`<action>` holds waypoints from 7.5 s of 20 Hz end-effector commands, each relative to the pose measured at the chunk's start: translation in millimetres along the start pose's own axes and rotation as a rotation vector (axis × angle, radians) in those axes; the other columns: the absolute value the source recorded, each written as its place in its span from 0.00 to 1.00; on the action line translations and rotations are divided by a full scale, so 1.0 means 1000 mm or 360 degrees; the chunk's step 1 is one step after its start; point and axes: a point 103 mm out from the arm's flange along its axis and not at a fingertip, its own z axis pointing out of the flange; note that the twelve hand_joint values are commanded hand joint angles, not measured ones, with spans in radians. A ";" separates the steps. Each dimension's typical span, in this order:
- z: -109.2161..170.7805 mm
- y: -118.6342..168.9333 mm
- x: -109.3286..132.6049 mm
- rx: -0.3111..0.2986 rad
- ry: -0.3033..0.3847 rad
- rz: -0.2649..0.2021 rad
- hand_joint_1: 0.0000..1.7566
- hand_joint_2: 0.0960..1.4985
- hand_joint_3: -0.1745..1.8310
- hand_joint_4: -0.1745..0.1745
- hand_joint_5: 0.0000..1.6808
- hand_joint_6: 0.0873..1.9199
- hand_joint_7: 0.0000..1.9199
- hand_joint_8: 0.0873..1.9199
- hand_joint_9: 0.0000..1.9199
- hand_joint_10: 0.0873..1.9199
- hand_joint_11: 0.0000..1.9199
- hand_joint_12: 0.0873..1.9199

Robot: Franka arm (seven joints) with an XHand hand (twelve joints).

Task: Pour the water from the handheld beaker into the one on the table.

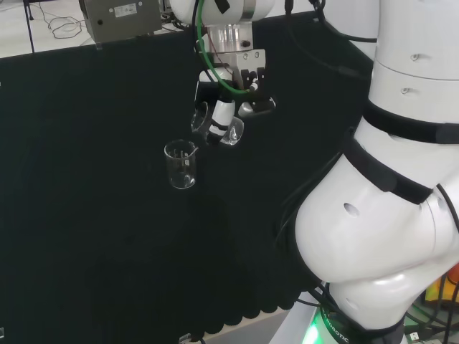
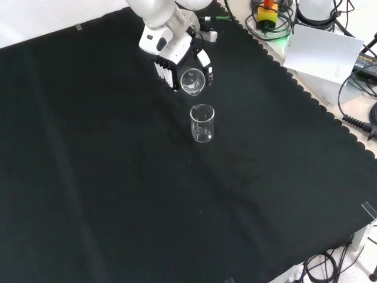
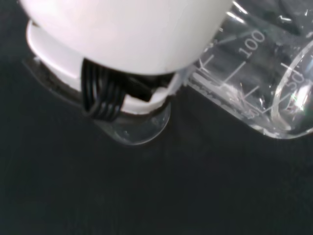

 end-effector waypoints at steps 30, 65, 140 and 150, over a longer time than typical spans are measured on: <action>-0.005 0.016 0.031 0.0254 -0.0408 0.0144 0.75 0.35 0.48 0.00 0.74 0.35 0.68 0.34 0.79 0.35 0.60 0.35; -0.011 0.026 0.061 0.0494 -0.0642 0.0265 0.75 0.35 0.48 0.00 0.74 0.36 0.68 0.34 0.79 0.35 0.60 0.35; -0.028 0.021 0.069 0.0332 -0.0572 0.0226 0.75 0.34 0.49 0.00 0.74 0.37 0.68 0.35 0.80 0.35 0.60 0.36; -0.021 0.021 0.029 0.0031 -0.0187 0.0035 0.77 0.35 0.48 0.00 0.73 0.37 0.66 0.36 0.76 0.35 0.59 0.36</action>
